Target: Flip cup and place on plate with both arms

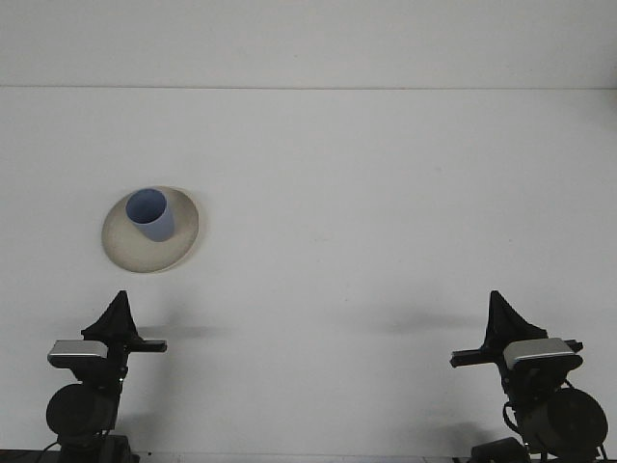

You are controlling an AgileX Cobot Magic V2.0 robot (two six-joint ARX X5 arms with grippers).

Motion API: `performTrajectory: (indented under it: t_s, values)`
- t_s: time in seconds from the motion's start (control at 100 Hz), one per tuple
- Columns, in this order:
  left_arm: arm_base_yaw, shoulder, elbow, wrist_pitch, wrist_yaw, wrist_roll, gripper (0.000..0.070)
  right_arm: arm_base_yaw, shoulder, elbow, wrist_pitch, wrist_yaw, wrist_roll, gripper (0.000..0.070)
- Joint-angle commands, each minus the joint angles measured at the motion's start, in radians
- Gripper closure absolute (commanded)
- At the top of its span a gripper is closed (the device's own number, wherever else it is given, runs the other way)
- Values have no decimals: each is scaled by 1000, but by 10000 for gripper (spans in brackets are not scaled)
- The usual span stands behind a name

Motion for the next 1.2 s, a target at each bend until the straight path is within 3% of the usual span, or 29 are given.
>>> performTrajectory:
  t_s: [0.0, 0.19, 0.27, 0.39, 0.62, 0.92, 1.19]
  values:
    - [0, 0, -20, 10, -3, -9, 686, 2, 1, 3, 10, 0, 9, 700]
    - [0, 0, -20, 10, -4, -9, 686, 2, 1, 3, 10, 1, 3, 700]
    - [0, 0, -20, 10, -4, -9, 686, -5, -2, 2, 10, 7, -69, 700]
    - [0, 0, -20, 10, -4, -9, 686, -53, -26, -23, 22, 5, -103, 700]
    - [0, 0, -20, 10, -4, -9, 686, -147, -137, -249, 165, -112, -288, 700]
    - [0, -1, -20, 9, -4, -9, 686, -213, -180, -447, 314, -112, -346, 700]
    - [0, -1, -20, 10, -4, -9, 685, -215, -180, -480, 350, -107, -313, 700]
